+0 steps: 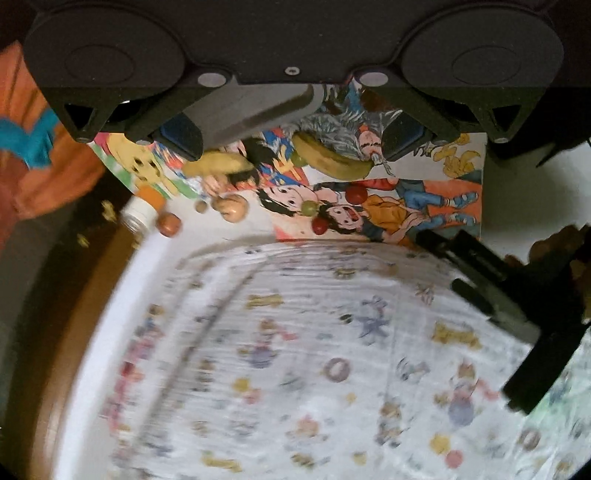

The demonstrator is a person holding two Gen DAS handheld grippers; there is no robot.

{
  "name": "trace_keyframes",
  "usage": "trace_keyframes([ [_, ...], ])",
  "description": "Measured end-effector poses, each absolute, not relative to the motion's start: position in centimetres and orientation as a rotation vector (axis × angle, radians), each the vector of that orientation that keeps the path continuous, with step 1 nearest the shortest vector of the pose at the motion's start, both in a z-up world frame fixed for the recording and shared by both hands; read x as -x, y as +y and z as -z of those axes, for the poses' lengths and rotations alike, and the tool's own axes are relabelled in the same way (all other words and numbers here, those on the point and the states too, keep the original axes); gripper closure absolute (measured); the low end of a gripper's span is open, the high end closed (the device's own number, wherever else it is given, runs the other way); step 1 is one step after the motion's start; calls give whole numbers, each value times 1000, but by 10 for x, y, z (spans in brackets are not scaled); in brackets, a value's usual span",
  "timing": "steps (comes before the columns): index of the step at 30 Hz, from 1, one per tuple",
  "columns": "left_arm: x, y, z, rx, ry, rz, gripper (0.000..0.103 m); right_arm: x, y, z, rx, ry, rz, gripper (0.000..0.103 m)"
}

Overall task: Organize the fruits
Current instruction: 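Lower the right gripper onto the single banana and close on it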

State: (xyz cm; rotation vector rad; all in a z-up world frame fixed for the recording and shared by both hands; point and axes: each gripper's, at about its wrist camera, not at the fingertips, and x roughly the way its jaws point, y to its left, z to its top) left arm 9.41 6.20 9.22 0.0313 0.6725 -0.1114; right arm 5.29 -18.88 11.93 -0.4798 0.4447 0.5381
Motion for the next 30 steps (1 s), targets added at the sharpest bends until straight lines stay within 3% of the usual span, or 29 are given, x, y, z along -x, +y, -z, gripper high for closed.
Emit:
trace_keyframes([
  [6, -139, 64, -69, 32, 729, 145, 0, -106, -165, -100, 633, 462, -663, 2],
  [13, -180, 62, -37, 85, 783, 183, 3, -141, -144, -61, 797, 485, -770, 17],
  [25, -213, 52, -9, 111, 843, 252, 34, -173, -131, -27, 925, 494, -881, 51],
  [30, -220, 51, -6, 129, 852, 272, 52, -182, -124, -21, 951, 512, -934, 54],
])
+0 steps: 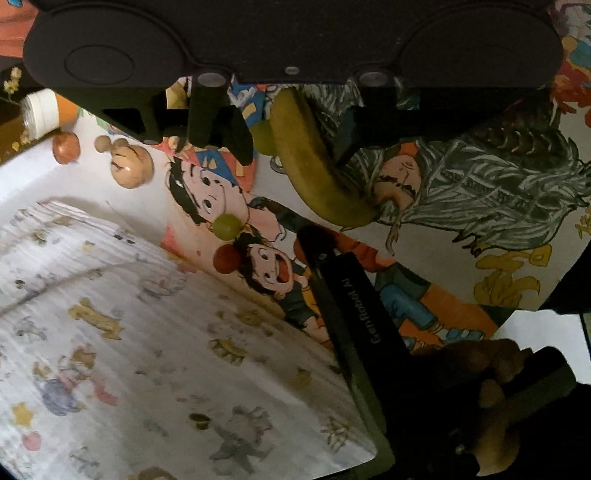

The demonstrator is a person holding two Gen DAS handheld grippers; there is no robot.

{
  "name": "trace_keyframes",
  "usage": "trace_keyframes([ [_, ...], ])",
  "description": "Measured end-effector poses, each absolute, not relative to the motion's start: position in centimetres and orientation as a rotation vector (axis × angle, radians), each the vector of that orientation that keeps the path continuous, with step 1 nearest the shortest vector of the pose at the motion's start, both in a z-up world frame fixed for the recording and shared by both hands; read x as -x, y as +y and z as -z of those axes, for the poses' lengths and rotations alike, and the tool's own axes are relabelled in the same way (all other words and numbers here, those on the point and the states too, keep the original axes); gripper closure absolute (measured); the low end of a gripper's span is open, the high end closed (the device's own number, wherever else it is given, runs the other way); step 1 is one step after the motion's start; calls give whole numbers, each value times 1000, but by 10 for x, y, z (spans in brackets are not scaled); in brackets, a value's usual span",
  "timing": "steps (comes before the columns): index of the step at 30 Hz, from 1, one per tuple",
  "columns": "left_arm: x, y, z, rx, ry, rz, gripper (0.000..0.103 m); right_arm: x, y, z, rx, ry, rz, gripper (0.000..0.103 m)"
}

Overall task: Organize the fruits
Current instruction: 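Lower the right gripper onto the single banana and close on it, then lift the banana with the right gripper and carry it over the tray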

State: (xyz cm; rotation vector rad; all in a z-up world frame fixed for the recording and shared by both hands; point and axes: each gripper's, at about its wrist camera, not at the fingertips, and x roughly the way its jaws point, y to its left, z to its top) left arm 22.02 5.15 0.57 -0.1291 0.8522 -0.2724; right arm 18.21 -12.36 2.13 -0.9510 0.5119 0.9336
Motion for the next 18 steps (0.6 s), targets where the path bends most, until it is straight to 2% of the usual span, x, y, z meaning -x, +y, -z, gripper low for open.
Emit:
trace_keyframes([
  [6, -227, 51, -1, 135, 880, 290, 68, -189, -117, -16, 978, 536, -977, 59],
  [18, -235, 52, 2, 191, 888, 286, 74, -194, -115, -16, 966, 561, -1017, 64],
])
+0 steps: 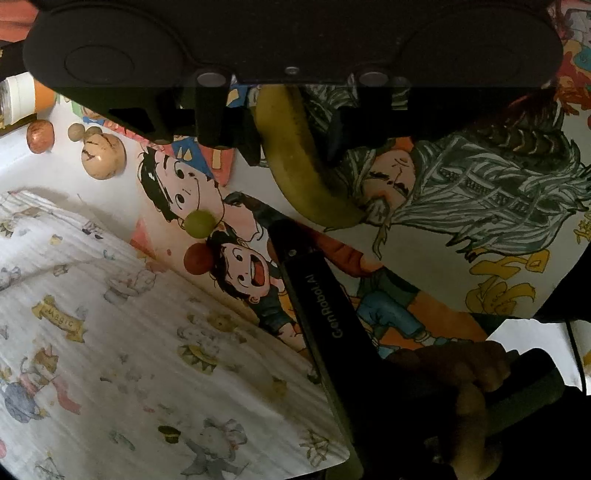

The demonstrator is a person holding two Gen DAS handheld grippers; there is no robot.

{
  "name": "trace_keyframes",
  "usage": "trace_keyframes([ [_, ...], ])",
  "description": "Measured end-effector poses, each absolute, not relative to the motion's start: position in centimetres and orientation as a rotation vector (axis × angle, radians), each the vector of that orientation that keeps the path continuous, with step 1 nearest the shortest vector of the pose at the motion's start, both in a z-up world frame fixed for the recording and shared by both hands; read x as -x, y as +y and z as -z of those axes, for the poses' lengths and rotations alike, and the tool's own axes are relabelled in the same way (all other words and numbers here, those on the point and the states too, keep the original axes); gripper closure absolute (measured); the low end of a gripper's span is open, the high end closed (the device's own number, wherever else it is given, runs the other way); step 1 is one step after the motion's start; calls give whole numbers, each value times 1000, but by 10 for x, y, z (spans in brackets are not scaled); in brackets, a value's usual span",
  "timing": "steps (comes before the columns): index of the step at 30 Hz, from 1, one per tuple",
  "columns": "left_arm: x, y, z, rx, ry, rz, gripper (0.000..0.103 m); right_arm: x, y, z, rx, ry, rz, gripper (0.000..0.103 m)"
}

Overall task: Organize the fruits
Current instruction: 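Lift the banana with the right gripper and carry it over the tray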

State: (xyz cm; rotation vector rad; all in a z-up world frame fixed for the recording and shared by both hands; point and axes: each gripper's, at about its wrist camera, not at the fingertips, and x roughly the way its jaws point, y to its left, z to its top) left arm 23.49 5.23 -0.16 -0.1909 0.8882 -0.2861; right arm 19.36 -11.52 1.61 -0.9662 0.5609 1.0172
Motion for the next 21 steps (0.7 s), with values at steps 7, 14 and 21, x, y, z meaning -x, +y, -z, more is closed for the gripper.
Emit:
trace_keyframes([
  [7, -229, 47, 1, 198, 892, 263, 74, -192, -113, -17, 1007, 552, -1030, 64],
  [14, -228, 48, 1, 215, 895, 257, 74, -200, -109, -18, 1043, 586, -1094, 66],
  [21, -226, 55, 0, 244, 892, 231, 74, -187, -115, -17, 1016, 529, -1034, 68],
])
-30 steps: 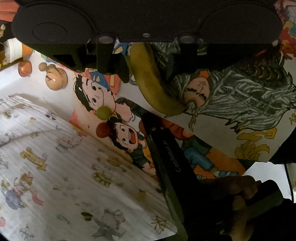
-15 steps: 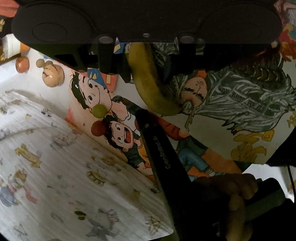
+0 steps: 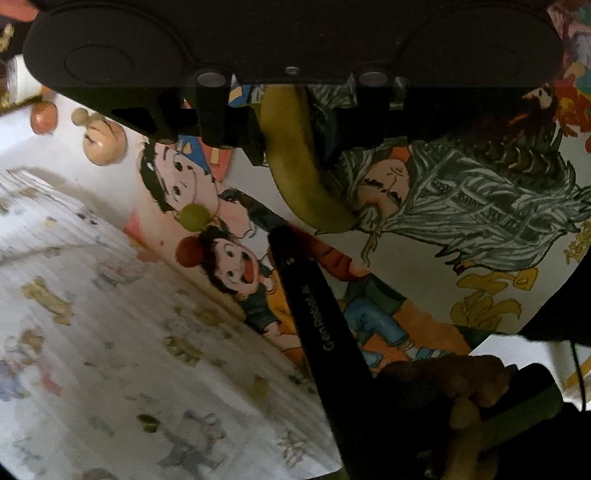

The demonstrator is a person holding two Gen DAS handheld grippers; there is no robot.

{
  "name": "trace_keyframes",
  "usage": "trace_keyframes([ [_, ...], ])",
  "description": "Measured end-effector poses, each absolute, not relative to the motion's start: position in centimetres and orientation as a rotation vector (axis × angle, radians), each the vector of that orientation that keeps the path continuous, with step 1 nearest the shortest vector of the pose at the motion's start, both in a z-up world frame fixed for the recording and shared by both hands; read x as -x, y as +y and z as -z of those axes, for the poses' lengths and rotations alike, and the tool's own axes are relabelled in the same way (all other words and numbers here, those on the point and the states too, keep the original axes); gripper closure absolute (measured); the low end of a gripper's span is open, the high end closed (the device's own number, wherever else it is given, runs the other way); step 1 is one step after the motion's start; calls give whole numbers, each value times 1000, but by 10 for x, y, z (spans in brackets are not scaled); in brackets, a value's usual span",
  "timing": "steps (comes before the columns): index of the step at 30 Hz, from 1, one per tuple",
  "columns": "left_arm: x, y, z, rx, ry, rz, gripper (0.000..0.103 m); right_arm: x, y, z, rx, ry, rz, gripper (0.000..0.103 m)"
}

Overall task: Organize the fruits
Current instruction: 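Lift the banana with the right gripper and carry it over the tray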

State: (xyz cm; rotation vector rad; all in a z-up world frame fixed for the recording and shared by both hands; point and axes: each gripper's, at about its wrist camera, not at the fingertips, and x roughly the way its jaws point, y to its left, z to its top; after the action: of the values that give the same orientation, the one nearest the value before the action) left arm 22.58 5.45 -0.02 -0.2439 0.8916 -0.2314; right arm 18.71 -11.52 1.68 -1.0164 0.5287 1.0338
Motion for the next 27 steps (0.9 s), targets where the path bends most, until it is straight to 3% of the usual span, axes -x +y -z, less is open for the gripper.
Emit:
trace_keyframes([
  [15, -222, 29, -23, 260, 806, 200, 74, -177, -199, -64, 537, 396, -544, 68],
  [27, -258, -55, -43, 213, 742, 328, 74, -231, -299, -67, 72, 584, -180, 68],
])
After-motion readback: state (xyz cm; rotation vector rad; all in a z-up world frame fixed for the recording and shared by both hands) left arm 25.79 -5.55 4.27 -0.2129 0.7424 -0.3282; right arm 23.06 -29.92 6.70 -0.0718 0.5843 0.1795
